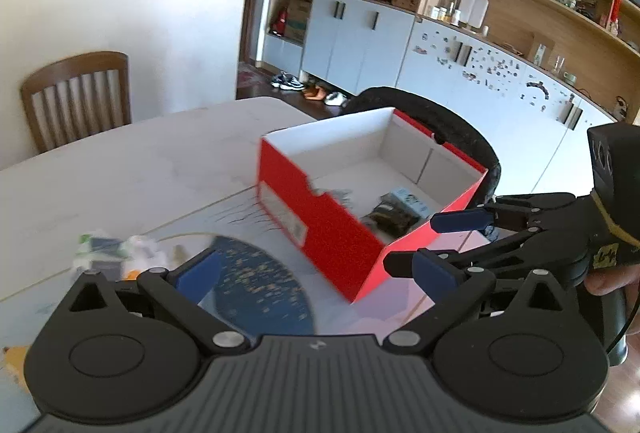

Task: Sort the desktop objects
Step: 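Withdraw both grippers from the red box back toward the snack pile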

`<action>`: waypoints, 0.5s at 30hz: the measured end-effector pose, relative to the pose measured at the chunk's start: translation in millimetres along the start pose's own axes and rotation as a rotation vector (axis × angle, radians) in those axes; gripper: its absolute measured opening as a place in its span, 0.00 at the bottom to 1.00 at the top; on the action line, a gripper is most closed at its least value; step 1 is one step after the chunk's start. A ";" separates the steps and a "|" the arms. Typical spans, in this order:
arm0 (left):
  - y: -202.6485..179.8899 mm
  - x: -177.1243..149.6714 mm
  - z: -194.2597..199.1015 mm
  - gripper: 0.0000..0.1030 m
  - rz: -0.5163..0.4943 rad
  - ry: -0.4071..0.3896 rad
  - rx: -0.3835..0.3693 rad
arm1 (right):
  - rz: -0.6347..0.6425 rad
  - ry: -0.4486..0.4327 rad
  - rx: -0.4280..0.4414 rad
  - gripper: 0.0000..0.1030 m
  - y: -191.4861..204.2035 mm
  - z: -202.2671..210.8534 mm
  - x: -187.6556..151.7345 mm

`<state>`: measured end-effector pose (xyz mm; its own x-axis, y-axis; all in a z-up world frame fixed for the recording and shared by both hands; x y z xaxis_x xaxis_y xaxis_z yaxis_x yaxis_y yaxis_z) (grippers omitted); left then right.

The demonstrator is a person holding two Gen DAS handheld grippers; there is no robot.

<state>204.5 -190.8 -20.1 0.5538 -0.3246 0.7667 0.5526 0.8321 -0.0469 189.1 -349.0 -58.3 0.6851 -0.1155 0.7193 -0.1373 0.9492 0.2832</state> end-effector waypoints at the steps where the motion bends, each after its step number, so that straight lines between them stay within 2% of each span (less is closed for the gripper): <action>1: 4.5 -3.0 3.5 1.00 0.008 0.000 0.001 | 0.002 0.000 0.002 0.78 5.0 -1.2 -1.0; 15: 57.8 -47.6 43.1 1.00 0.031 -0.010 0.065 | 0.031 0.022 0.033 0.78 60.9 -25.2 -4.3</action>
<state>183.2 -107.9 -31.7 0.5636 -0.2936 0.7721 0.4931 0.8695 -0.0293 195.9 -283.3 -60.1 0.6957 -0.0797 0.7139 -0.1820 0.9419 0.2825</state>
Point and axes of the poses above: each gripper's, at about its wrist camera, not at the fingertips, and z roughly against the way its jaws point, y to its left, x to its top, the point moved 5 cm from there along -z, roughly the way its jaws point, and after that the axes turned 11 degrees about x, right-handed, at the moved point
